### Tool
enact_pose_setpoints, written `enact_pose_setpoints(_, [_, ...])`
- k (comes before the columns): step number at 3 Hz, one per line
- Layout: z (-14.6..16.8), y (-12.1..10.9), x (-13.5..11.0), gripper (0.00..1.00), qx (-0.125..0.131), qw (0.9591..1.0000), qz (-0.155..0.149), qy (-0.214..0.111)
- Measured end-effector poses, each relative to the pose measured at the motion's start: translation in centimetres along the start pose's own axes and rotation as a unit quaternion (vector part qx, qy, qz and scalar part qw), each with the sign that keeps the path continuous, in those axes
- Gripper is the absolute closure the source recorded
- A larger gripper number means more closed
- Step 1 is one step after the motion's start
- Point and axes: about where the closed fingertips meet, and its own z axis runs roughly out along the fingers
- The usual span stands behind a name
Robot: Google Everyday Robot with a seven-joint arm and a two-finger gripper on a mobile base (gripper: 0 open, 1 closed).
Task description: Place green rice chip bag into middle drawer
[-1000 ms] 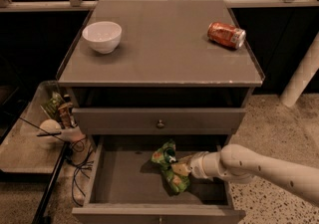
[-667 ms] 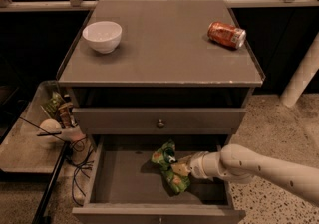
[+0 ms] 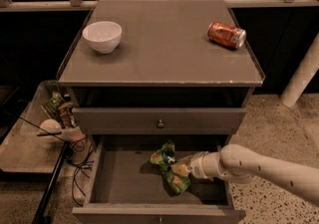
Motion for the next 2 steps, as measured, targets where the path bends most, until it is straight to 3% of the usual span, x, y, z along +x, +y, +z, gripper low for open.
enact_pose_setpoints(1, [0.0, 0.0, 0.0, 0.13, 0.0, 1.0, 0.0, 0.0])
enact_pose_setpoints(2, [0.01, 0.0, 0.0, 0.0, 0.0, 1.0, 0.0, 0.0])
